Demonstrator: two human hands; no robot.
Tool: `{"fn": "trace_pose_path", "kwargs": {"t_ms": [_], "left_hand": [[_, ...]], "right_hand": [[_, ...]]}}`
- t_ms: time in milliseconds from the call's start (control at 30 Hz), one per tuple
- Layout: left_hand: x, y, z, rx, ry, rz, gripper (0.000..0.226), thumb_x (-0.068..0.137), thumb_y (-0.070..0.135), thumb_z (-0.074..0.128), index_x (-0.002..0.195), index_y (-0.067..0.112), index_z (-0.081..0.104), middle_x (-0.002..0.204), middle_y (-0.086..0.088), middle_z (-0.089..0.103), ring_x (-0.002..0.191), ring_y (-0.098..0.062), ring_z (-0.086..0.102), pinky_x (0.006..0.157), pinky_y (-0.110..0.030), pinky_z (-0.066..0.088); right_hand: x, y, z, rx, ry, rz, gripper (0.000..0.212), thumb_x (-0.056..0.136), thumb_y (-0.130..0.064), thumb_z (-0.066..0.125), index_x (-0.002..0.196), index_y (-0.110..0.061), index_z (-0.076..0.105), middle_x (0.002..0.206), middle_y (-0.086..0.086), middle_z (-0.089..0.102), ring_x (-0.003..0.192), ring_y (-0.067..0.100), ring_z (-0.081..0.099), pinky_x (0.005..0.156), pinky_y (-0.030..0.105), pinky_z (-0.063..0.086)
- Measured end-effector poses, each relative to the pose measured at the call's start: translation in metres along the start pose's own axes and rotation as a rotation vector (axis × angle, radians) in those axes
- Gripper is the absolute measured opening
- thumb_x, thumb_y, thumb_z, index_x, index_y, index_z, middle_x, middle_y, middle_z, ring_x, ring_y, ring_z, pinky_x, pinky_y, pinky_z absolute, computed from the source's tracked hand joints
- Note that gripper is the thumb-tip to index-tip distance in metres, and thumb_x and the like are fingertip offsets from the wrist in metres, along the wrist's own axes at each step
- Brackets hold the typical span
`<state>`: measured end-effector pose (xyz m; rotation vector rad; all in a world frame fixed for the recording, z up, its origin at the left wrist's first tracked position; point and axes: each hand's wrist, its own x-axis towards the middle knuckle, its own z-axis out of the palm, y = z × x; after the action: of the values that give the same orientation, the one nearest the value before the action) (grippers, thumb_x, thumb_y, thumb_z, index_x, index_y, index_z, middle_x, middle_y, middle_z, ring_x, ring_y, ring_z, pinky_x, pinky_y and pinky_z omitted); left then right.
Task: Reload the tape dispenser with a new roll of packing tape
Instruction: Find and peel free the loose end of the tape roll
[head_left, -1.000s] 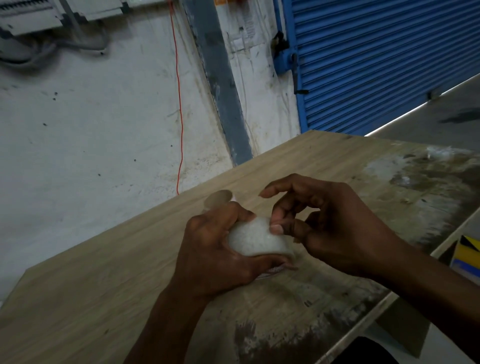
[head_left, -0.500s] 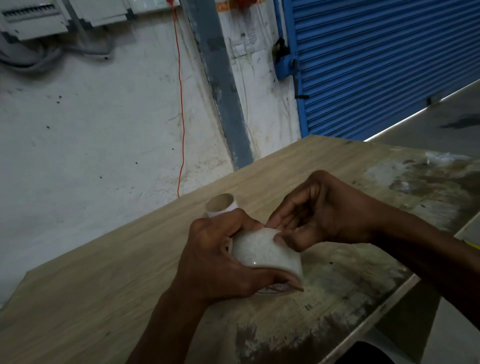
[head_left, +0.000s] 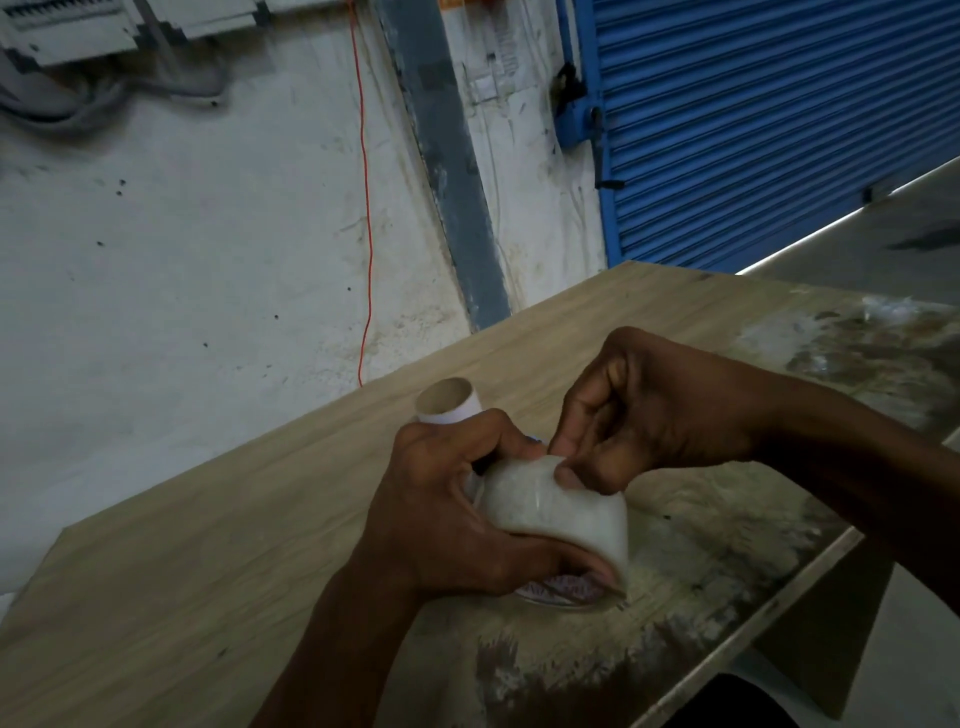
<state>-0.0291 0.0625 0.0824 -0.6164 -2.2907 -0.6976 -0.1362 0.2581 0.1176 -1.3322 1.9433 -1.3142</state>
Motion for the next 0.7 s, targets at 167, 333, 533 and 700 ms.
{"fn": "trace_pose_path", "kwargs": {"t_ms": [167, 333, 533, 700], "left_hand": [[0.001, 0.003, 0.000, -0.047, -0.043, 0.007, 0.058, 0.051, 0.049, 0.092, 0.084, 0.005, 0.074, 0.081, 0.016, 0.065, 0.074, 0.009, 0.062, 0.069, -0.008, 0.044], [0.001, -0.003, 0.002, -0.062, -0.036, 0.012, 0.057, 0.050, 0.042, 0.099, 0.086, 0.006, 0.074, 0.082, 0.009, 0.071, 0.074, 0.000, 0.067, 0.065, -0.017, 0.052], [0.001, -0.003, 0.002, -0.045, -0.042, 0.040, 0.056, 0.047, 0.036, 0.103, 0.084, 0.006, 0.074, 0.081, 0.012, 0.068, 0.071, 0.002, 0.065, 0.065, -0.014, 0.049], [-0.001, -0.002, 0.003, -0.005, -0.038, 0.063, 0.059, 0.045, 0.040, 0.103, 0.082, 0.004, 0.074, 0.080, 0.012, 0.068, 0.070, 0.002, 0.064, 0.064, -0.014, 0.049]], "right_hand": [[-0.002, 0.000, -0.001, 0.002, -0.047, 0.014, 0.015, 0.077, -0.005, 0.083, 0.089, 0.003, 0.080, 0.082, 0.012, 0.079, 0.072, 0.020, 0.075, 0.068, 0.036, 0.060], [-0.003, 0.006, -0.002, 0.013, -0.027, -0.007, 0.014, 0.080, -0.004, 0.079, 0.089, 0.007, 0.078, 0.077, 0.009, 0.078, 0.067, 0.017, 0.073, 0.061, 0.033, 0.060], [-0.005, 0.003, -0.003, 0.000, -0.064, -0.017, 0.026, 0.076, -0.020, 0.082, 0.092, 0.001, 0.080, 0.084, 0.010, 0.080, 0.074, 0.021, 0.076, 0.071, 0.040, 0.062], [-0.004, 0.010, -0.001, 0.038, -0.041, -0.022, 0.009, 0.078, -0.001, 0.081, 0.085, 0.004, 0.079, 0.078, 0.015, 0.077, 0.066, 0.018, 0.072, 0.063, 0.033, 0.058]]}}
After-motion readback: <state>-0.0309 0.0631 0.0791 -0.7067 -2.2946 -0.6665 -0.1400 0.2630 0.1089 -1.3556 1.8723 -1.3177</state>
